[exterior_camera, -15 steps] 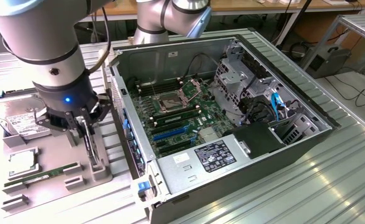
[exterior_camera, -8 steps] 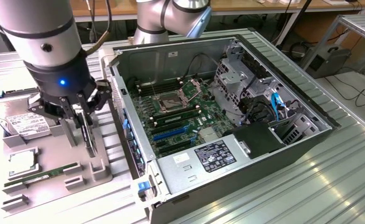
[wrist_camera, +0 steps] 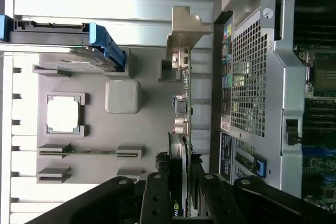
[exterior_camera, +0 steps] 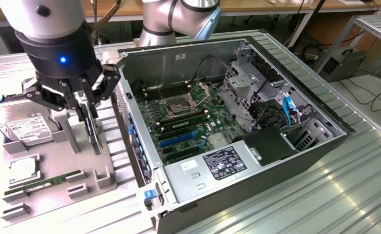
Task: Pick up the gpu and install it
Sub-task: 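Pick up the gpu and move the gpu toward the slot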
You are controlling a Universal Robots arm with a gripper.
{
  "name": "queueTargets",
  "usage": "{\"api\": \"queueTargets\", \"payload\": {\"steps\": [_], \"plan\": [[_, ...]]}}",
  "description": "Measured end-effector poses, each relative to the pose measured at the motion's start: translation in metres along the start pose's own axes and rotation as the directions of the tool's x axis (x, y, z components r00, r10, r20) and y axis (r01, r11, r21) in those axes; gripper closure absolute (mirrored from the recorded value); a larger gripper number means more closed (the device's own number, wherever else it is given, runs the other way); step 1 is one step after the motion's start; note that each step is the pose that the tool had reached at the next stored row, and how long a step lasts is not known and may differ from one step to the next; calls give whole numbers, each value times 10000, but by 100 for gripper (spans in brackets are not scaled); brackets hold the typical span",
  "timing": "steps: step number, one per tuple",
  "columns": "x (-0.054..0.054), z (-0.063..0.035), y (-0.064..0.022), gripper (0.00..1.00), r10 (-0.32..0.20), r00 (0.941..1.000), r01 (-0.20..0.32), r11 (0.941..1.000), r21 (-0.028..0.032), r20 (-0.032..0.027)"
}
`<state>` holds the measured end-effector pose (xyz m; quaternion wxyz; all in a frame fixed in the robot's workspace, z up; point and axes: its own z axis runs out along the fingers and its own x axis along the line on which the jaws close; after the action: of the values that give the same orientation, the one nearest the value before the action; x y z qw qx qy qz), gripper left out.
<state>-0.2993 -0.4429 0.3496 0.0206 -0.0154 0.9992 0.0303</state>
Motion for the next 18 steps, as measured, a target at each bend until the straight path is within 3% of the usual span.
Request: {"api": "queueTargets", "payload": {"steps": [13, 18], "plan": [[-262, -620, -153, 74, 5, 10000, -5, 10000, -2, -88], [-459, -846, -188, 74, 8, 9999, -8, 10000, -19, -153]]}}
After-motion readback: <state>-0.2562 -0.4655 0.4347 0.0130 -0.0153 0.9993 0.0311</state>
